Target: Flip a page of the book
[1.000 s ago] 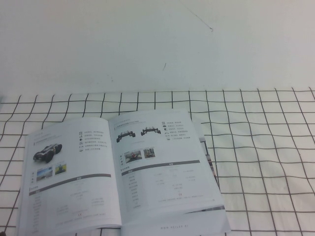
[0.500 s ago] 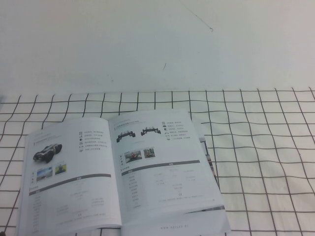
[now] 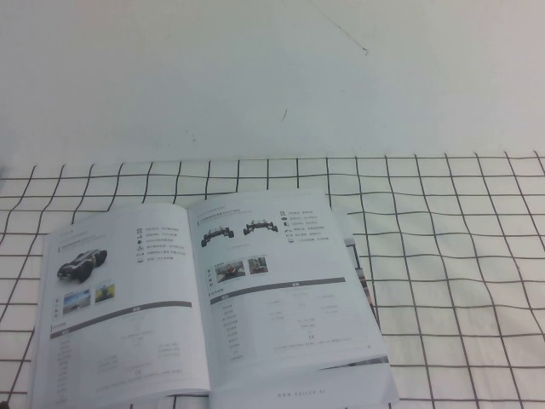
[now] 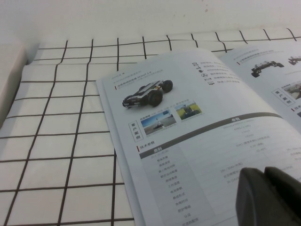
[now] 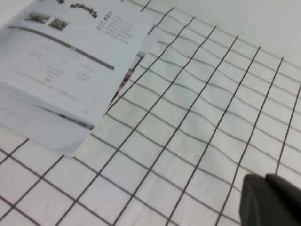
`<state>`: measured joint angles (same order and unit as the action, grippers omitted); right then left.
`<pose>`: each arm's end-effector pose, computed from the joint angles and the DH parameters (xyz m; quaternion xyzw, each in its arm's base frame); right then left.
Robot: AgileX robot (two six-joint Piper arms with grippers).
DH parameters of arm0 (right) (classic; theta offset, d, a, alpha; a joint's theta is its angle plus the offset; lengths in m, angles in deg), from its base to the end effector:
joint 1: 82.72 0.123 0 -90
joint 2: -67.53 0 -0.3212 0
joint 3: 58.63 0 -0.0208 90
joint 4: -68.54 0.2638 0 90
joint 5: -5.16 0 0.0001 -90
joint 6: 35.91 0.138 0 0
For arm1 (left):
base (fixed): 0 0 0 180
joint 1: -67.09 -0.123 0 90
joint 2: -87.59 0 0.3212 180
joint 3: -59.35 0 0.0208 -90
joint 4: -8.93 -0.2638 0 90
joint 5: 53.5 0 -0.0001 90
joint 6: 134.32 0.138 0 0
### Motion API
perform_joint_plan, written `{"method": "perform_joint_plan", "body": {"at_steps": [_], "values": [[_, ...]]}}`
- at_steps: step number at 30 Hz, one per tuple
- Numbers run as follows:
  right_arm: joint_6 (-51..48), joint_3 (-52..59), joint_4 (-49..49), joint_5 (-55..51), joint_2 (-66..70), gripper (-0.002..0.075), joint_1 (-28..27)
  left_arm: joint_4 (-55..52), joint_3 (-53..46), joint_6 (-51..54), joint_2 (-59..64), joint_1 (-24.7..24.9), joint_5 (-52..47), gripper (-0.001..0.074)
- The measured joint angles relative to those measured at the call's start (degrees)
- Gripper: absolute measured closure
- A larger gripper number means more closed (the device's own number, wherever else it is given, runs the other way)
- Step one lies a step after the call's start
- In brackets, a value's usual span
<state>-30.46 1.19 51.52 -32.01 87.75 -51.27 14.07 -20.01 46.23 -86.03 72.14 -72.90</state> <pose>0.0783 0.0193 0.2405 -0.2426 0.8104 0.0324 0.5323 0.0748 -0.0107 0.1631 0.0142 0.7935 -0.0613 0.6052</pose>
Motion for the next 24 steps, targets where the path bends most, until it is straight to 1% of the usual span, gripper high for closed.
{"method": "perform_joint_plan", "body": {"at_steps": [2,4,8,10,12,15,18,20,24], "values": [[-3.9,0.1,1.9,1.8,-1.2,0.0727,-2.4,0.0,0.0,0.0,0.0,0.0,0.0,0.0737],[-7.8,1.5,4.1,6.1,-2.9,0.0727,-6.4,0.0,0.0,-0.1,0.0,0.0,0.0,0.0737],[-11.4,6.9,7.5,16.0,-6.9,0.0727,-17.9,0.0,0.0,-0.1,0.0,0.0,0.0,0.0737],[-11.9,9.5,9.6,17.5,-9.0,0.0727,-23.1,0.0,0.0,-0.1,0.0,0.0,0.0,0.0737],[-12.0,12.4,11.3,18.3,-11.5,0.0727,-26.9,0.0,0.0,-0.1,0.0,0.0,0.0,0.0738],[-12.2,17.1,12.1,19.2,-13.6,0.0727,-30.2,0.0,0.0,-0.1,0.0,0.0,0.0,0.0738],[-12.2,19.6,12.5,18.8,-13.9,0.0727,-31.7,0.0,0.0,-0.1,0.0,0.0,0.0,0.0738],[-12.2,19.9,12.9,16.9,-14.0,0.0727,-31.8,0.0,0.0,-0.1,0.0,0.0,0.0,0.0738],[-12.2,19.9,13.8,16.4,-14.0,0.0727,-32.0,0.0,0.0,-0.1,0.0,0.0,0.0,0.0738]]}}
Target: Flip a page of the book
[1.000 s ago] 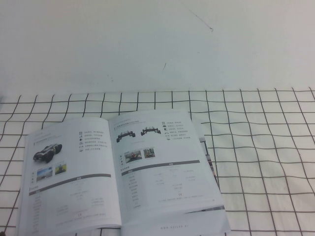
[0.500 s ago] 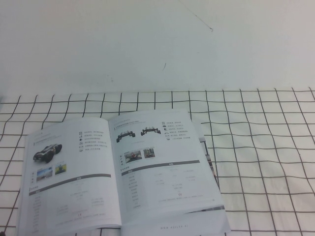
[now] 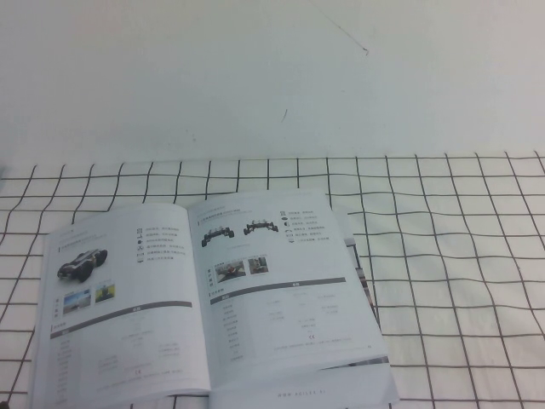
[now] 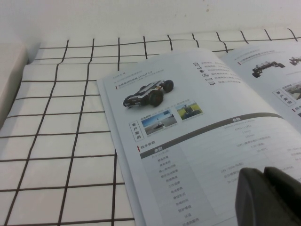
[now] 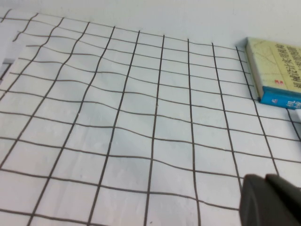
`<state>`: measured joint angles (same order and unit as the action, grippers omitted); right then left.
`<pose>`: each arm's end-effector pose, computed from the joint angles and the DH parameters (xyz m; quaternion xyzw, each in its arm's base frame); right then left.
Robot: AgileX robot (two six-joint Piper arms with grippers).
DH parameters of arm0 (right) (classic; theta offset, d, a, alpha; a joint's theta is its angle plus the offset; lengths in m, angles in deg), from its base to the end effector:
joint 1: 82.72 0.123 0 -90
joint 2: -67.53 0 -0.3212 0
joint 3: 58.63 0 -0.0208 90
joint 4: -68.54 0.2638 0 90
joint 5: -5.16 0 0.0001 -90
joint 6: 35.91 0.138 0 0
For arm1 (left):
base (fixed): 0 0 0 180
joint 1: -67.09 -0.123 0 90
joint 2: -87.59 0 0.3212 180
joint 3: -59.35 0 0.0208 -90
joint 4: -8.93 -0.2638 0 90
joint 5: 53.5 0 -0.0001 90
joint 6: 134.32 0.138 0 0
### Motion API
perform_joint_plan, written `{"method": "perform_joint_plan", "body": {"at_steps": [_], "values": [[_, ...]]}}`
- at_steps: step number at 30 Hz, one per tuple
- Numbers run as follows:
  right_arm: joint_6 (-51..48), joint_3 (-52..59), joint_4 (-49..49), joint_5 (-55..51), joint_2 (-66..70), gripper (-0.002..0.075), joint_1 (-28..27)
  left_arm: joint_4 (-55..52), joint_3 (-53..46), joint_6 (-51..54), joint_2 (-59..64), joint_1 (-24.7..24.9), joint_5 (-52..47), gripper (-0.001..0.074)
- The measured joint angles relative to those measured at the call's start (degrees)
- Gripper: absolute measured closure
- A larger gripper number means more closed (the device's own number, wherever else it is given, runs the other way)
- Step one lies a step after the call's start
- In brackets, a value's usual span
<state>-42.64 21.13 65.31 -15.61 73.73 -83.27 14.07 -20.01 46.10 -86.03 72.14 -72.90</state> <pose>0.0745 -0.0035 0.1573 -0.0584 0.8001 -0.0616 0.5938 0.0748 -0.0107 0.1631 0.0133 0.7936 -0.0620 0.6052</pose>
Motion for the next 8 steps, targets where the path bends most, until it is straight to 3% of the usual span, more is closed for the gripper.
{"method": "perform_joint_plan", "body": {"at_steps": [8], "values": [[0.0,0.0,1.0,-0.3,0.0,0.0727,-0.1,0.0,0.0,0.0,0.0,0.0,0.0,0.0738]]}}
